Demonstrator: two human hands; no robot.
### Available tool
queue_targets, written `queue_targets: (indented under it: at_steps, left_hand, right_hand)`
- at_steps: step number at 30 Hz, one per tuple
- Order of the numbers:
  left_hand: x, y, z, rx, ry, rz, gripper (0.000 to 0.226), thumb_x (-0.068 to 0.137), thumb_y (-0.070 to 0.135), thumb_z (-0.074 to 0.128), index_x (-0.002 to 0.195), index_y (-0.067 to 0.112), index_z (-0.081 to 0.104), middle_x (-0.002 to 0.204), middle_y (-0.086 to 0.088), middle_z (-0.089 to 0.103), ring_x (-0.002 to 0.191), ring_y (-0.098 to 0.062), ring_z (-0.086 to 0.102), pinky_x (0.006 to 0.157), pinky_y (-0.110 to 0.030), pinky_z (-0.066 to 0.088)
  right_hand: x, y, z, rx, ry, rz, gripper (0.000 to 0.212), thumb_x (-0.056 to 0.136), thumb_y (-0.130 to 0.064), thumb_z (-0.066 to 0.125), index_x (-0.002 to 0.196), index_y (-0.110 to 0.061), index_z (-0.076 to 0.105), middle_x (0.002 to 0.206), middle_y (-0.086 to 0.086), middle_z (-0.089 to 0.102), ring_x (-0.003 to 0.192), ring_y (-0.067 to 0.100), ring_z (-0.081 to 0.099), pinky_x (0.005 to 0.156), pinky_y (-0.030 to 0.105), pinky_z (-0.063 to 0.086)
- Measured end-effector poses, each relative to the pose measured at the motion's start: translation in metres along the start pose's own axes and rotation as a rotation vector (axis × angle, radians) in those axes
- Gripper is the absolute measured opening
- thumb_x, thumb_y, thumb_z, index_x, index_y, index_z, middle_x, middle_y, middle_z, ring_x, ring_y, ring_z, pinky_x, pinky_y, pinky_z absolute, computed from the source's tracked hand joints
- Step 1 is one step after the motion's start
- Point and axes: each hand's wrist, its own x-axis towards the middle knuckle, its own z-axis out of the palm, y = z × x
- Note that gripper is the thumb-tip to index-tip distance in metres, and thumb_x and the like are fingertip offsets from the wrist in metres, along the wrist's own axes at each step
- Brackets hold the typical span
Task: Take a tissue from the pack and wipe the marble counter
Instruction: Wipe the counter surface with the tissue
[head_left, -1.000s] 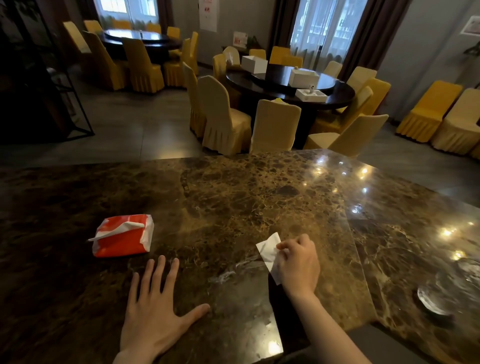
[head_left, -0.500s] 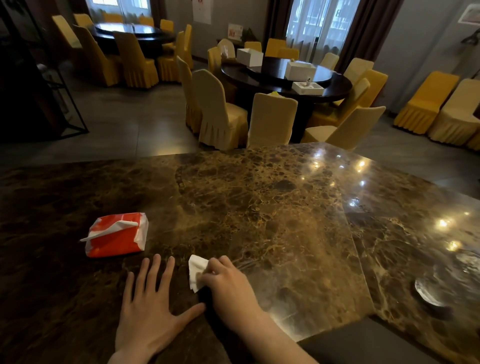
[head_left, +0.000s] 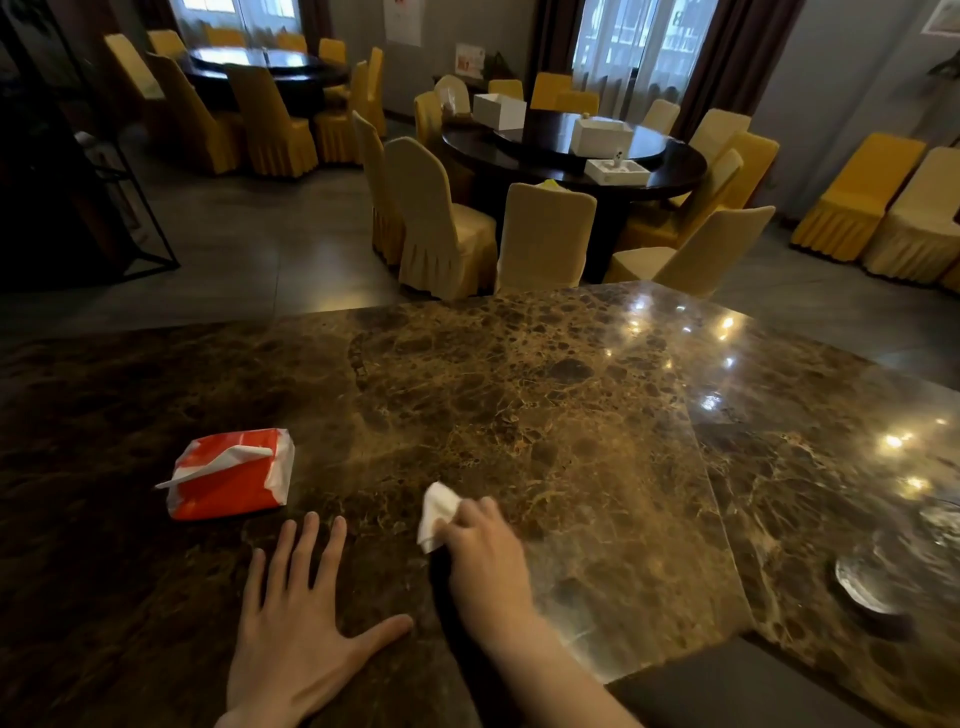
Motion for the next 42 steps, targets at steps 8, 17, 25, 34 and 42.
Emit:
queue_targets:
  at_steps: [8,17,25,34,42]
  left_hand:
    - [-0.001,0.003,-0.009,0.007,-0.043,-0.016,0.144,0.037,0.117,-0.002,0.148,0.034,-0.042,0.17,0.002,-0.034,0.156,-0.019,-0.031,0.131,-0.051,-0.013]
    - [-0.001,0.012,-0.017,0.027,-0.088,-0.035,0.147,0.032,0.116,-0.006,0.148,0.034,-0.041,0.17,0.001,-0.033,0.156,-0.02,-0.029,0.131,-0.052,-0.013]
    - [-0.002,0.01,-0.018,0.025,-0.108,-0.034,0.146,0.033,0.117,-0.004,0.146,0.034,-0.043,0.17,0.002,-0.034,0.156,-0.02,-0.031,0.131,-0.052,-0.014]
    - [0.001,0.008,-0.015,0.028,-0.083,-0.031,0.143,0.033,0.116,-0.006,0.147,0.037,-0.04,0.171,0.001,-0.032,0.157,-0.021,-0.029,0.131,-0.052,-0.012]
    - [0.0,0.001,-0.005,0.053,-0.018,-0.001,0.129,0.052,0.105,0.01,0.148,0.035,-0.039,0.172,0.001,-0.029,0.157,-0.02,-0.027,0.132,-0.053,-0.008]
  right_hand:
    - [0.015,0.09,-0.046,-0.169,0.049,0.335,0.019,0.093,-0.019,0.064,0.103,-0.021,0.08,0.101,0.0,0.066,0.102,0.022,0.053,0.074,0.034,0.05]
    - [0.013,0.024,-0.011,-0.069,-0.047,-0.045,0.018,0.096,-0.021,0.062,0.106,-0.015,0.076,0.104,0.002,0.067,0.104,0.023,0.054,0.072,0.036,0.053]
    - [0.04,0.077,-0.038,-0.187,0.114,0.372,0.024,0.1,-0.013,0.055,0.112,-0.014,0.076,0.109,0.004,0.066,0.106,0.023,0.055,0.077,0.032,0.052]
    - [0.018,-0.019,-0.01,-0.002,-0.158,-0.133,0.02,0.096,-0.009,0.063,0.111,-0.01,0.076,0.11,0.009,0.066,0.105,0.025,0.05,0.078,0.038,0.052]
    - [-0.005,-0.039,-0.006,-0.007,-0.313,-0.396,0.021,0.092,-0.01,0.064,0.11,-0.007,0.073,0.104,0.012,0.062,0.099,0.029,0.052,0.069,0.038,0.047]
